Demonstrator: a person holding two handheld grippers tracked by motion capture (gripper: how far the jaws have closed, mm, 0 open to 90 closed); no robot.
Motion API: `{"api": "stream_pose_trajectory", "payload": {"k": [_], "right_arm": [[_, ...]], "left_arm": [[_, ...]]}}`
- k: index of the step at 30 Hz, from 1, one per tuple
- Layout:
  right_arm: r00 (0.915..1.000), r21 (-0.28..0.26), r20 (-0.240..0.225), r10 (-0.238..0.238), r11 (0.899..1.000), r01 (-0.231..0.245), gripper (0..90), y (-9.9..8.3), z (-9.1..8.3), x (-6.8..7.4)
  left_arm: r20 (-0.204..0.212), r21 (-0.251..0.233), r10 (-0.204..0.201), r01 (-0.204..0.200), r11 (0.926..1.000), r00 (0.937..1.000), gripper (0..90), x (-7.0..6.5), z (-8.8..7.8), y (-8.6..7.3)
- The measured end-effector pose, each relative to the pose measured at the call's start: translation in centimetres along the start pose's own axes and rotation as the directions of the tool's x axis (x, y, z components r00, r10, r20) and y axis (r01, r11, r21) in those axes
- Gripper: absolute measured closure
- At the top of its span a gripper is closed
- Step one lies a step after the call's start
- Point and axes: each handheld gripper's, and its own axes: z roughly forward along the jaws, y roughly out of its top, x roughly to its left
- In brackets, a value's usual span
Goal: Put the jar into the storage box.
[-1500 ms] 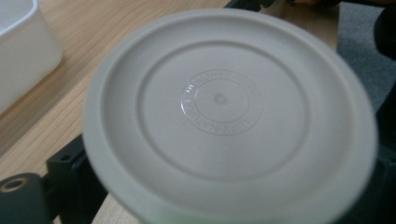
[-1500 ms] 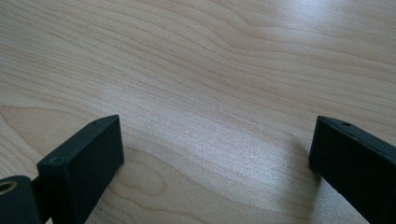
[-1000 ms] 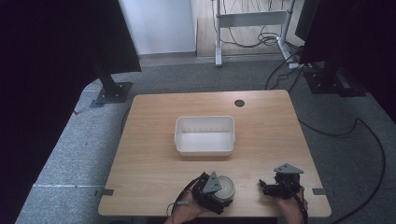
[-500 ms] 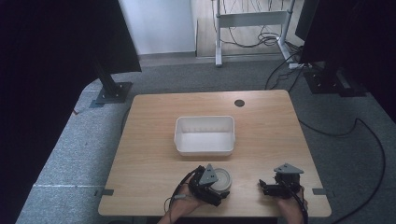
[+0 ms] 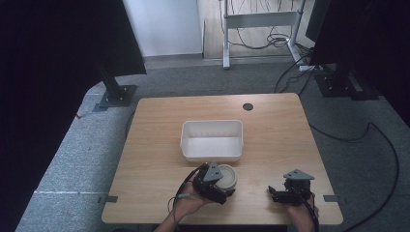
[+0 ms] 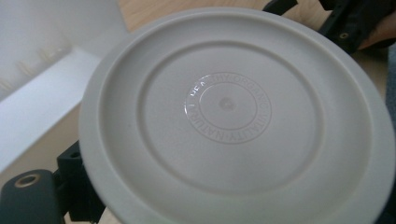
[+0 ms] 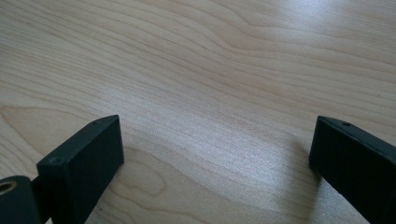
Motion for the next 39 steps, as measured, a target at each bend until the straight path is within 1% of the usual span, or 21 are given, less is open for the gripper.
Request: {"api": "stream_pose_trajectory", "payload": {"k": [4,5,7,12,13,14,15,20,21,26,27,32,35,37,38,39], "right_arm": [[1.0,0.0,0.0,0.0,1.0,0.0,2.7,0.0,0.0,0.0],[1.0,0.0,0.0,0.0,1.0,0.0,2.7,0.0,0.0,0.0],[1.0,0.0,0.0,0.0,1.0,0.0,2.7,0.0,0.0,0.0],[1.0,0.0,0.0,0.0,1.0,0.0,2.7,0.0,0.0,0.0],[1.0,0.0,0.0,0.0,1.0,0.0,2.7,0.0,0.0,0.0],[1.0,0.0,0.0,0.0,1.0,0.0,2.7,0.0,0.0,0.0],[1.0,0.0,0.0,0.0,1.0,0.0,2.7,0.0,0.0,0.0],[1.0,0.0,0.0,0.0,1.0,0.0,2.7,0.0,0.0,0.0],[1.0,0.0,0.0,-0.001,1.0,0.001,2.7,0.0,0.0,0.0],[1.0,0.001,0.0,0.0,1.0,0.0,2.7,0.0,0.0,0.0],[1.0,0.001,0.0,0.0,1.0,0.0,2.7,0.0,0.0,0.0],[1.0,0.001,0.0,0.001,1.0,-0.001,2.7,0.0,0.0,0.0],[1.0,0.001,0.0,0.001,1.0,-0.001,2.7,0.0,0.0,0.0],[1.0,0.001,0.0,0.001,1.0,-0.001,2.7,0.0,0.0,0.0],[1.0,0.001,0.0,0.001,1.0,-0.001,2.7,0.0,0.0,0.0],[1.0,0.001,0.0,0.0,1.0,0.0,2.7,0.0,0.0,0.0]], "left_arm": [[-0.016,0.0,-0.006,0.006,1.0,0.9999,10.0,0.9,-0.2,0.4],[-0.016,0.0,-0.006,0.006,1.0,0.9999,10.0,0.9,-0.2,0.4],[-0.026,-0.001,-0.009,0.009,1.0,0.9996,10.0,1.4,-0.2,0.6],[-0.04,-0.002,-0.009,0.008,1.0,0.9991,10.0,2.0,-0.2,0.8],[-0.044,-0.007,-0.014,0.013,0.9999,0.9989,10.0,2.4,-0.2,1.0],[-0.044,-0.007,-0.014,0.013,0.9999,0.9989,10.1,2.4,-0.2,1.0],[-0.046,-0.012,-0.018,0.017,0.9998,0.9988,10.0,2.8,-0.3,1.2],[-0.056,-0.016,-0.02,0.019,0.9997,0.9982,10.0,3.5,-0.4,1.7],[-0.057,-0.02,-0.023,0.022,0.9996,0.9981,10.0,3.9,-0.4,2.0],[-0.064,-0.025,-0.031,0.029,0.9993,0.9975,10.0,4.5,-0.4,2.4],[-0.071,-0.024,-0.03,0.028,0.9993,0.997,10.0,4.8,-0.4,2.6],[-0.082,-0.027,-0.039,0.037,0.9989,0.9959,10.1,5.5,0.0,2.8],[-0.096,-0.025,-0.04,0.037,0.999,0.9946,10.0,6.0,0.3,2.9],[-0.109,-0.027,-0.048,0.045,0.9986,0.9929,10.0,6.6,0.5,3.0],[-0.109,-0.027,-0.048,0.045,0.9986,0.9929,10.0,6.6,0.5,3.0],[-0.119,-0.022,-0.047,0.045,0.9987,0.9917,10.0,6.9,0.8,3.1]]}}
